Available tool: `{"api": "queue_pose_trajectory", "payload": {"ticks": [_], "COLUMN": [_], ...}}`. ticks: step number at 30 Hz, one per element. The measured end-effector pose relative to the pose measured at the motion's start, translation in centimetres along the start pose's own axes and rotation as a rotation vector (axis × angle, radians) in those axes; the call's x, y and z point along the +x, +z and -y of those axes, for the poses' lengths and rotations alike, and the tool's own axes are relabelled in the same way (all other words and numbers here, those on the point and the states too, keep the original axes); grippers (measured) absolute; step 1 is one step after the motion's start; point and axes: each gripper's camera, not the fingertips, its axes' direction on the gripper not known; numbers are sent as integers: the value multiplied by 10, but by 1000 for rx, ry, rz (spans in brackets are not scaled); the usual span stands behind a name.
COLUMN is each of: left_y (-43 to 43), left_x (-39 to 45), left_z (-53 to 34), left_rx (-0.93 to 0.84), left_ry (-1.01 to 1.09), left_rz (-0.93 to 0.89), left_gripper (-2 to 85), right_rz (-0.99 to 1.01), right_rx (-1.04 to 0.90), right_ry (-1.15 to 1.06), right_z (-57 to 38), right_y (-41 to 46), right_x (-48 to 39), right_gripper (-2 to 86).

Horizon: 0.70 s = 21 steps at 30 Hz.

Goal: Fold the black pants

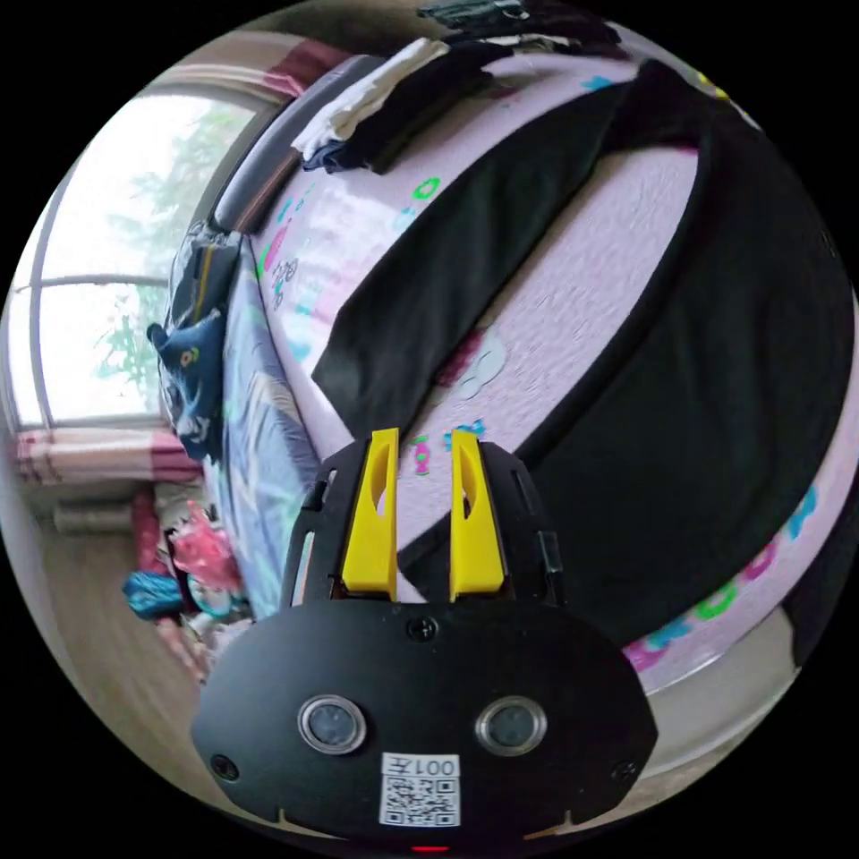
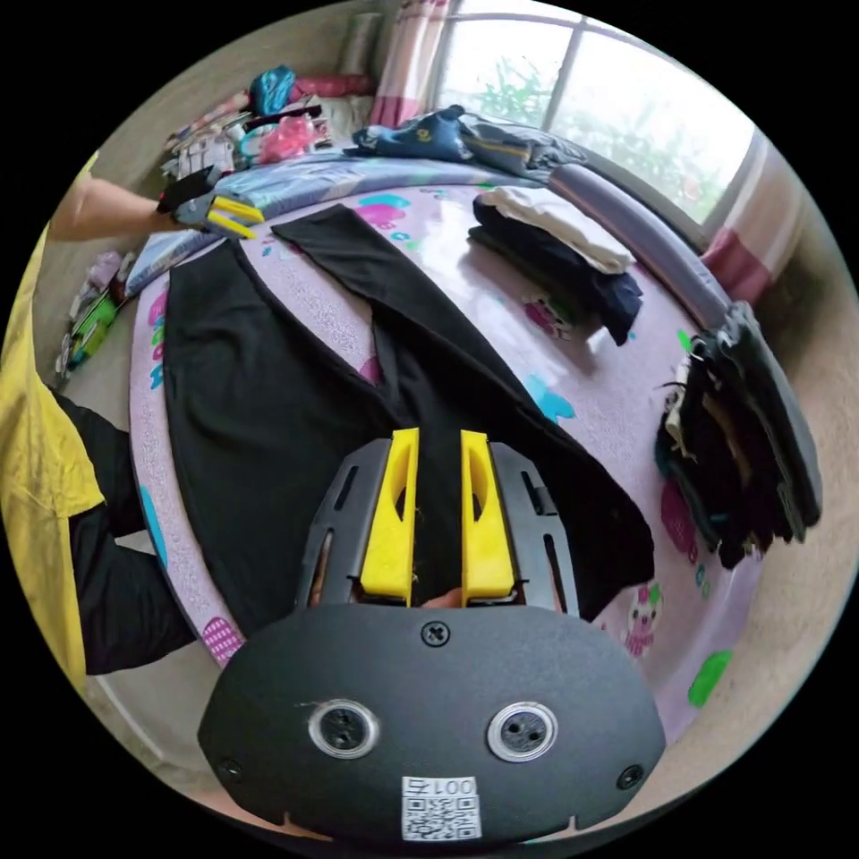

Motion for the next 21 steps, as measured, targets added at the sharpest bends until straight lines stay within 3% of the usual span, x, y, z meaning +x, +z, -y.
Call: {"api": "queue_pose_trajectory", "payload": {"ticks": [9, 21], "left_y": [-9, -73], "left_x": [-68, -120], "left_z": [-4, 9], "left_rx": [41, 36], "left_ry": [362, 496], "left_rz": [69, 55], "left_gripper": [32, -4], "right_rz": [-129, -62], "right_rx": [-236, -464], "right_ry": [-286, -481], "right_z": [107, 180], "right_y": [32, 53], "right_x": [29, 46], "right_gripper": [79, 31]}}
